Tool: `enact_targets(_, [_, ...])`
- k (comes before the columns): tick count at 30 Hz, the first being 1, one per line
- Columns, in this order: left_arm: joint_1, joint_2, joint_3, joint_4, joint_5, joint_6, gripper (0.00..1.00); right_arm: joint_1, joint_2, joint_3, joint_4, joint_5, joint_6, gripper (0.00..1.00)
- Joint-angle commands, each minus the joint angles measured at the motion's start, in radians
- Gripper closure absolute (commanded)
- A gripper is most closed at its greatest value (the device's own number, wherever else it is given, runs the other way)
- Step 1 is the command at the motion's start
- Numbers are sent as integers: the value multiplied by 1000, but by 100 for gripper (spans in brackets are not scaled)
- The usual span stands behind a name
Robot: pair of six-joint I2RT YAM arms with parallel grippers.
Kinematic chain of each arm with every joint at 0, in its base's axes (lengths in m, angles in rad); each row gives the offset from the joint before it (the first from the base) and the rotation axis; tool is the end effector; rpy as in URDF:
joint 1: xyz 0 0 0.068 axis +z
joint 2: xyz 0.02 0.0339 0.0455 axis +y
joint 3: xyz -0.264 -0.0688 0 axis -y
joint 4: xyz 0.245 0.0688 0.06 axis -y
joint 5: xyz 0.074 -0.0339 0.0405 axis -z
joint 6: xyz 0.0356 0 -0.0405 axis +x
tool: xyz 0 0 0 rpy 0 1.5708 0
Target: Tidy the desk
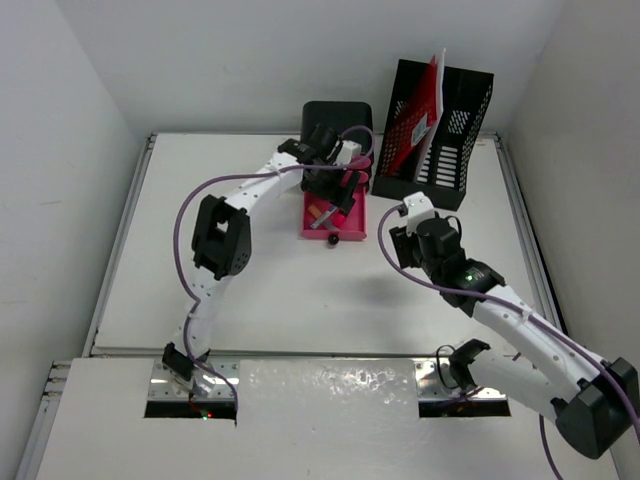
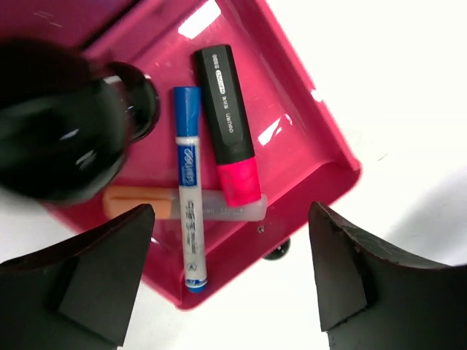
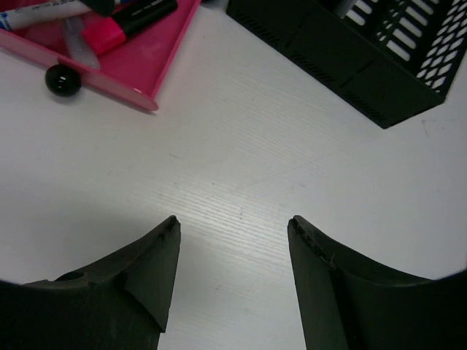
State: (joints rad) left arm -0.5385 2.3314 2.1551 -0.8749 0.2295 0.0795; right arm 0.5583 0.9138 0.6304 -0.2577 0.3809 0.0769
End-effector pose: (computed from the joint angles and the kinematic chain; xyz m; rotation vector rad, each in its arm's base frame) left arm 0.4317 -0.2673 0.2265 0.8834 2.5004 -0.4578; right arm 0.1788 0.0961 0.2565 -0.2725 2.0514 -0.0133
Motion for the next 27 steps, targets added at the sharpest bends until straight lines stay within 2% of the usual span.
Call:
enact_targets(1, [8,-173,63,83,-9,-23,22,-1,43,12,89,-88,47,41])
enact_targets(4, [9,-295,63,114,-12,-43,25,-1,92,-18,156,-155,115,31])
enact_targets(7, [12,-403,48,157,-22,-50,54,3,146,-61,248,-204,191,31])
enact_targets(8, [14,-446,34,187,-51,-52,71,3,163,-72,283,-215,210,31])
enact_targets(9, [18,-461,26,204,-68,-52,78,6,195,-89,334,-224,251,32])
enact_targets(10, [25,-487,16,229,-102,-50,92,8,215,-95,357,-249,271,32])
enact_targets(11, [34,-495,-9,285,-122,-52,100,9,238,-97,382,-264,290,32])
enact_targets(13, [72,-486,-18,333,-136,-64,100,20,315,-92,439,-302,337,32])
enact_targets(17, [172,-419,-17,467,-26,-110,100,40,433,-87,558,-336,417,30])
enact_targets(27, [209,-219,-28,703,195,-210,100,63,695,-5,775,-251,534,31])
